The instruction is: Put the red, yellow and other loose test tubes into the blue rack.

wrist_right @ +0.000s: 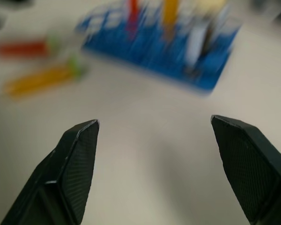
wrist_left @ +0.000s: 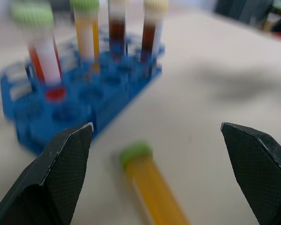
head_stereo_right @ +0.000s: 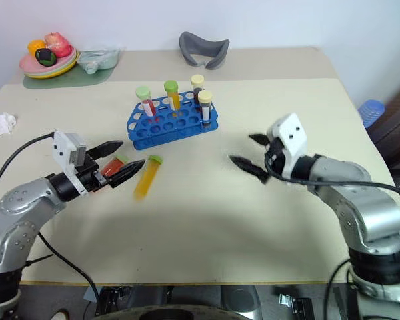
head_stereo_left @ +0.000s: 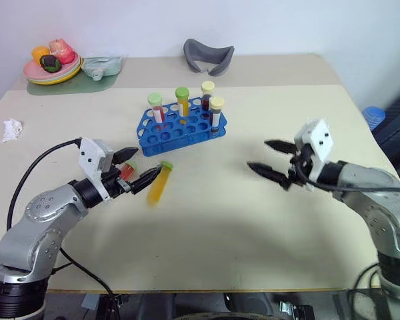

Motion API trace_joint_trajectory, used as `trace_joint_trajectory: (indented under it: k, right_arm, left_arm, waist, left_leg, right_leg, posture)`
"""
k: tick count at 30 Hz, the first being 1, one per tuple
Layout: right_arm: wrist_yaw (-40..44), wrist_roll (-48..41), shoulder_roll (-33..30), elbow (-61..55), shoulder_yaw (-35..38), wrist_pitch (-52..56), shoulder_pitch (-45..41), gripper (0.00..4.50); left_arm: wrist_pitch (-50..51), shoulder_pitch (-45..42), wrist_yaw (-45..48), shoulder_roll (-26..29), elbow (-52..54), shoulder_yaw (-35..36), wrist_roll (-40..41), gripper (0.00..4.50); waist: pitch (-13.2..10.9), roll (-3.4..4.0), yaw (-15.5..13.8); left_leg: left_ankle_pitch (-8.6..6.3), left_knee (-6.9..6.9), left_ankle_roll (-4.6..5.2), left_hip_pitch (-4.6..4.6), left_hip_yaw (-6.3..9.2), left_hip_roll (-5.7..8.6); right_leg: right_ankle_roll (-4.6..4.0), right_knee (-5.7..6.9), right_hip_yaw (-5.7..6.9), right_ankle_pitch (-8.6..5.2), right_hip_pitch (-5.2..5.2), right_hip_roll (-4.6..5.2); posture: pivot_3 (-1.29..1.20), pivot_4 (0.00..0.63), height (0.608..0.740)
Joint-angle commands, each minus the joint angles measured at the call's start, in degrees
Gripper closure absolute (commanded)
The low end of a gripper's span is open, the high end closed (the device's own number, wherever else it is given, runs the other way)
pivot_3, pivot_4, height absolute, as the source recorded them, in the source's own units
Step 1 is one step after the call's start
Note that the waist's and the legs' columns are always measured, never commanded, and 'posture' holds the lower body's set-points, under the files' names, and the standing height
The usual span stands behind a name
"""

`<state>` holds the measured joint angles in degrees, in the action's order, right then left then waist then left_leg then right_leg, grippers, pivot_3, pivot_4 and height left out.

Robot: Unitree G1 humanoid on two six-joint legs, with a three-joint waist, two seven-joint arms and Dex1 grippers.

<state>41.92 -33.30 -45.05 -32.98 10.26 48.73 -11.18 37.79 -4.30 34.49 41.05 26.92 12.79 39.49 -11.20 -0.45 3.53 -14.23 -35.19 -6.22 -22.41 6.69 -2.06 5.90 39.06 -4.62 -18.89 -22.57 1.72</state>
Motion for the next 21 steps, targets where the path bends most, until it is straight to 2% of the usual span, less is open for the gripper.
trace_joint_trajectory:
  k: [1, 5, 12, 15, 21]
  right_arm:
    - [3.68, -3.0, -4.16, -5.03, 3.91, 0.73, 4.78, 0.62]
    - [6.28, -3.19, -7.17, -7.45, 7.66, -0.89, 11.51, 0.62]
    - [7.87, -4.41, -6.8, -9.4, 12.75, -3.25, 17.12, 0.62]
    - [7.39, -7.88, -4.73, -9.95, 16.53, -4.54, 17.05, 0.62]
    - [8.96, -12.75, -0.93, -12.0, 20.37, -10.98, 17.46, 0.62]
  left_arm:
    - [7.92, -1.67, -1.8, 3.56, 0.9, 2.97, 3.16, 0.0]
    - [14.05, -1.91, -1.65, 5.99, 1.64, 4.93, 6.91, 0.0]
    - [19.88, -1.36, -2.33, 10.24, 5.96, 4.22, 7.64, 0.0]
    - [20.98, -1.78, -3.53, 12.18, 7.58, 3.14, 5.72, 0.0]
    - [24.06, -6.08, -5.08, 11.38, 6.16, 0.28, 6.15, 0.0]
  waist:
    - [-0.04, -0.08, 0.03]
    - [-0.14, -0.25, -0.23]
    - [-0.21, -0.36, -0.52]
    - [-0.24, -0.41, -0.8]
    - [-0.25, -0.44, -1.1]
  left_leg:
    - [0.0, 0.0, 0.0, -0.01, 0.0, 0.0]
    - [0.0, -0.02, 0.0, -0.02, 0.0, 0.01]
    - [0.0, -0.02, -0.01, -0.01, 0.0, 0.0]
    - [0.0, -0.02, -0.01, 0.0, 0.0, 0.0]
    - [0.0, -0.01, -0.01, -0.01, 0.0, 0.0]
  right_leg:
    - [0.01, 0.0, 0.0, 0.0, 0.01, -0.01]
    - [0.01, -0.04, 0.01, -0.01, 0.02, 0.01]
    - [0.01, -0.05, 0.0, 0.0, 0.03, 0.01]
    - [0.01, -0.05, 0.0, -0.01, 0.04, 0.01]
    - [0.01, -0.09, 0.01, -0.01, 0.06, 0.01]
  posture:
    - [0.0, 0.15, 0.74]
    - [0.0, 0.15, 0.74]
    - [0.0, 0.15, 0.74]
    - [0.0, 0.15, 0.74]
    - [0.0, 0.15, 0.74]
